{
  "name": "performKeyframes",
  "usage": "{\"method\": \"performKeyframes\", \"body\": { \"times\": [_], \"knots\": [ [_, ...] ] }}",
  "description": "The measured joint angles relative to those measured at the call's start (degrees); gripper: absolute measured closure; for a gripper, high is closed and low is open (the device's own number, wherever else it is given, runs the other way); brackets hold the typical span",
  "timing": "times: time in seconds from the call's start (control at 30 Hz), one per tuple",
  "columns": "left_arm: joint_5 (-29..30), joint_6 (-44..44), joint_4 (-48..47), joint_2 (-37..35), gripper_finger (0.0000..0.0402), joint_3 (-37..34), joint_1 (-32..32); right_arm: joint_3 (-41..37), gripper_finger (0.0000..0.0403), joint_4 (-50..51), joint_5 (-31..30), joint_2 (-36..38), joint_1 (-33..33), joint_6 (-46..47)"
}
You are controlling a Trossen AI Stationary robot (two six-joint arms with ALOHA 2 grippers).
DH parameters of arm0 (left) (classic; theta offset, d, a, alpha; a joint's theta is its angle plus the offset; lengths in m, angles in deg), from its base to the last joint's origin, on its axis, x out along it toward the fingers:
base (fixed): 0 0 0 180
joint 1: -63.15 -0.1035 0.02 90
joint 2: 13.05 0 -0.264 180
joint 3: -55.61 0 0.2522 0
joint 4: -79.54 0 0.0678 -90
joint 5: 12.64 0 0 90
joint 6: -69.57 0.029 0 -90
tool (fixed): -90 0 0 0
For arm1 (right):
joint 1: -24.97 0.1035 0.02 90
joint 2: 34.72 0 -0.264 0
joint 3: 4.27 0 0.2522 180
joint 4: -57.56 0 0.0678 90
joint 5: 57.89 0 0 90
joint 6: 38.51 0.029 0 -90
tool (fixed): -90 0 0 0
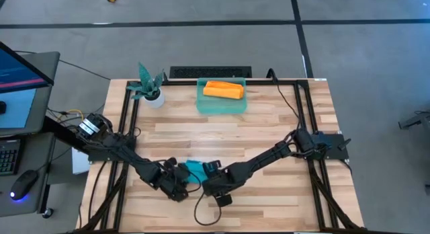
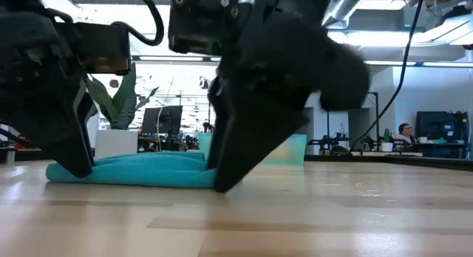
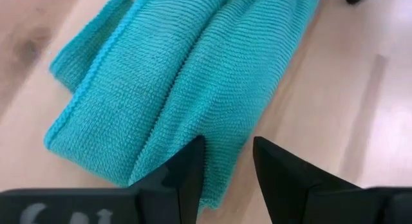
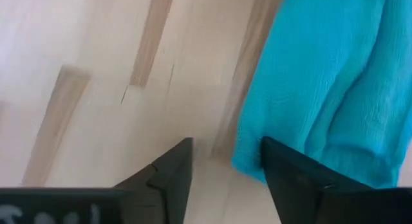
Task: Roll microfiber towels into tight, uniform cylinder then place into a basket
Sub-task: Roll the blue microfiber cloth
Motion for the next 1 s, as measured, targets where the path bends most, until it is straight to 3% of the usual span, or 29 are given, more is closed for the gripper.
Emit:
{"method": "performKeyframes", "body": {
  "times": [0.23,0.43,0.53,0.73,0.87,1.0],
  "knots": [
    [0.0,-0.2,1.5,0.1,0.0272,-0.1,0.3,10.5,0.0201,15.7,-1.5,-0.2,1.7,3.9],
    [0.1,-0.2,1.6,0.1,0.0272,-0.1,0.4,12.1,0.0223,26.2,-14.9,-0.1,5.9,5.0],
    [0.1,-0.2,1.6,0.1,0.0272,-0.1,0.4,12.1,0.0236,35.5,-22.9,0.0,8.2,10.1],
    [0.1,-0.2,1.7,0.1,0.0272,-0.2,0.4,7.5,0.0263,45.9,-31.7,1.1,11.2,21.6],
    [0.2,-0.2,1.8,0.1,0.0272,-0.2,0.4,1.6,0.0275,45.8,-34.2,5.2,11.2,26.6],
    [0.4,-0.2,1.9,0.1,0.0272,-0.2,0.4,-10.0,0.0283,38.9,-36.6,14.0,11.2,31.9]
  ]
}}
